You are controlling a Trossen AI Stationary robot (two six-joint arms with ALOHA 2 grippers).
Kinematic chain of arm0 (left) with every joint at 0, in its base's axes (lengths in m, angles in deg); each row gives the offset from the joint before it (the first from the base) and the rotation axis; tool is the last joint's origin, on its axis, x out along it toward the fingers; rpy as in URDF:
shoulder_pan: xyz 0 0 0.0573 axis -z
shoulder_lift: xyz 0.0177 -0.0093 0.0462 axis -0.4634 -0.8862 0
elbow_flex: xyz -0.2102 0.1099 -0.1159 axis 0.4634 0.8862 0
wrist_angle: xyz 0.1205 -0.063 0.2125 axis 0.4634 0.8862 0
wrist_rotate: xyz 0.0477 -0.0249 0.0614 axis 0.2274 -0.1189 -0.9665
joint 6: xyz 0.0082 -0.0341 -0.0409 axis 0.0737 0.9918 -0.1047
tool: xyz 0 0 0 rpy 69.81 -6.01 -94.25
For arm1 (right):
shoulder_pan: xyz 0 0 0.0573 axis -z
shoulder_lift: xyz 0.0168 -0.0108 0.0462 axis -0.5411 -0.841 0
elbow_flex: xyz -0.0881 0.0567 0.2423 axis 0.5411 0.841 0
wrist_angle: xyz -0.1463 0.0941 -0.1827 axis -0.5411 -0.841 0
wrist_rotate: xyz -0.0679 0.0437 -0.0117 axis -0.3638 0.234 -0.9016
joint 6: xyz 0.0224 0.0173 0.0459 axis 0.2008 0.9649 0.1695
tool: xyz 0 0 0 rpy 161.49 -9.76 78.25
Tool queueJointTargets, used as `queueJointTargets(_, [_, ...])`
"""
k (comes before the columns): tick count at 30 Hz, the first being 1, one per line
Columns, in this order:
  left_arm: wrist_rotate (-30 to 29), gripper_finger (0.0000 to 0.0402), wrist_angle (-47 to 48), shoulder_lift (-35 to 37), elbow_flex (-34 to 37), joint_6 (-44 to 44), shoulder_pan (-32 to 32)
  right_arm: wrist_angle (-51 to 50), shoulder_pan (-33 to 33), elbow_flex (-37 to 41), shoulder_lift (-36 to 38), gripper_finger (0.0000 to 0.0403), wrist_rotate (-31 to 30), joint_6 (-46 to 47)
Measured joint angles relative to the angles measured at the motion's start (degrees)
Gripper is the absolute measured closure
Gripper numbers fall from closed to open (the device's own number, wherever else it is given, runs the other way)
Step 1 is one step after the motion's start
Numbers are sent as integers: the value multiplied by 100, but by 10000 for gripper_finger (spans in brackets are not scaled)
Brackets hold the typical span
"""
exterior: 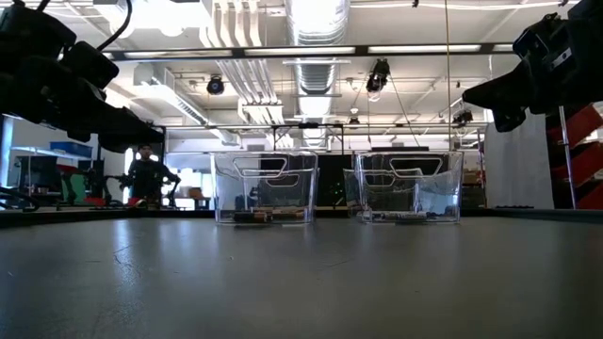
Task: Sort batteries
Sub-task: Return to Home Position
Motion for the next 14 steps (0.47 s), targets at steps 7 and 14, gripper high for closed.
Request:
queueJointTargets(7, [0, 175, 0, 0, 2, 0, -2, 2, 0, 0, 0, 390, -1, 131])
queueJointTargets(14, [0, 175, 1, 0, 2, 0, 0, 2, 0, 0, -2, 390, 0, 130])
